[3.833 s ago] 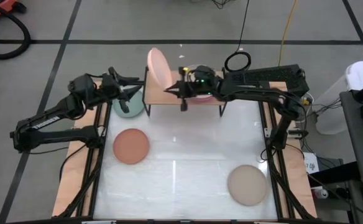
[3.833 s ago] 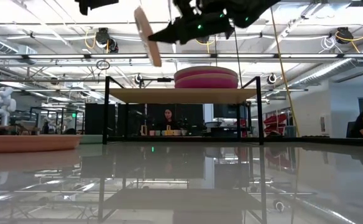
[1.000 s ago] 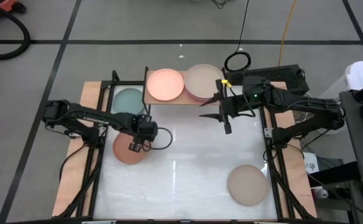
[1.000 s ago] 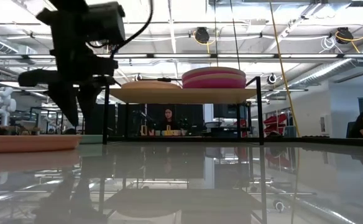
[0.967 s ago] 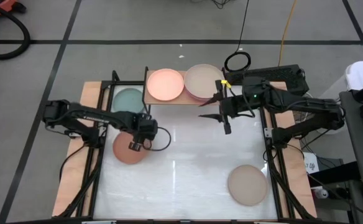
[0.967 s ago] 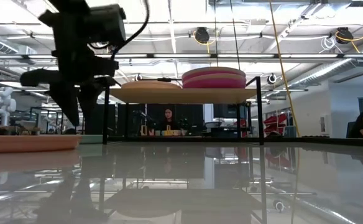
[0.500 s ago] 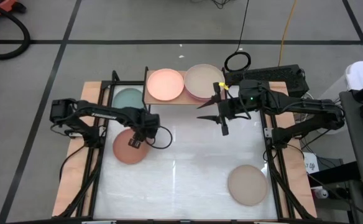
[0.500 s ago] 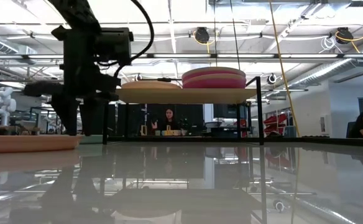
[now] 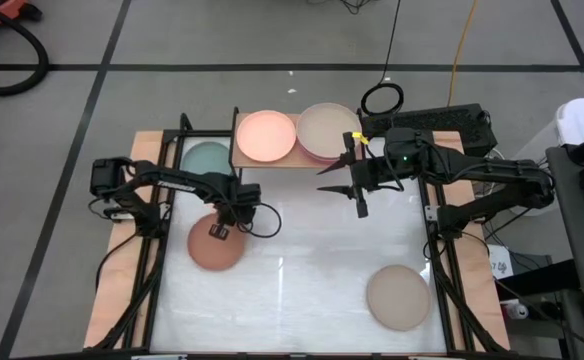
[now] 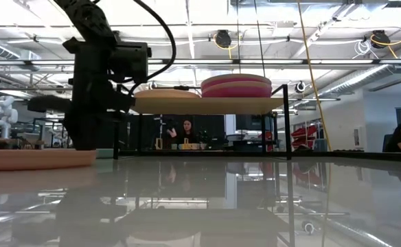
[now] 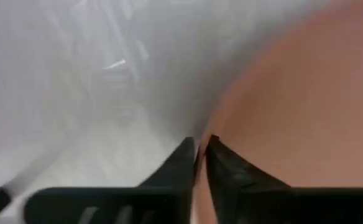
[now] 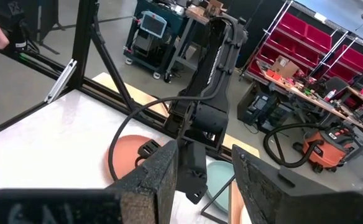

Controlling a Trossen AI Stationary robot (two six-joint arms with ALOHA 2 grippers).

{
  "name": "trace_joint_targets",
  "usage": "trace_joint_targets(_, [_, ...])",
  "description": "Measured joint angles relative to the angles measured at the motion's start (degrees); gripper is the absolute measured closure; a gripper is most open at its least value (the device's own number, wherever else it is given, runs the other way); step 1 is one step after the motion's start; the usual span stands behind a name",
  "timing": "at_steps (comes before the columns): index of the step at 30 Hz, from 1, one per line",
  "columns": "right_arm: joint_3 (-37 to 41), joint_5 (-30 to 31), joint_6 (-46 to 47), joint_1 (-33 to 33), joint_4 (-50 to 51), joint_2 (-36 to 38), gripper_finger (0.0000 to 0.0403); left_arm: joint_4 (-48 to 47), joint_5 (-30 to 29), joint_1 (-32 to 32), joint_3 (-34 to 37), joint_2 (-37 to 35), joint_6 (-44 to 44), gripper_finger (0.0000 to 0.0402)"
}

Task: Place and stack plates onto a shelf
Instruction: Stack the brown plate on the light orange plate on the shelf

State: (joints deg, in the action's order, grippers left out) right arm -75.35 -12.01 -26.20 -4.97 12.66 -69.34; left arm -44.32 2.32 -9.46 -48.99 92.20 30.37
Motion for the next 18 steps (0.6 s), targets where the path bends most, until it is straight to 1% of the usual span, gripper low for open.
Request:
trace_joint_targets(2, [0.00,0.00,0.02,0.00,0.03,0.00,0.0268,-1.12,0.71,-0.19,-0.34,-0.35,-1.43,0.0387])
trace_joint_targets(5, [0.00,0.00,0.02,0.00,0.18,0.00,0.0268,-3.40,0.45,-0.32,-2.09,-2.05,-4.51,0.0390])
trace_joint_targets(8, [0.00,0.00,0.00,0.00,0.25,0.00,0.0268,-5.98,1.10,-0.32,-5.73,-4.58,-7.41,0.0391])
trace_joint_targets(14, [0.00,0.00,0.35,0.21,-0.50,0.02,0.0268,-9.41,1.80,-0.65,-16.78,-10.53,-8.78,0.0392])
trace_joint_targets(18, [0.00,-0.02,1.49,0.26,-1.13,0.20,0.0268,-9.66,2.01,-3.75,-26.01,-11.49,-14.15,0.0392])
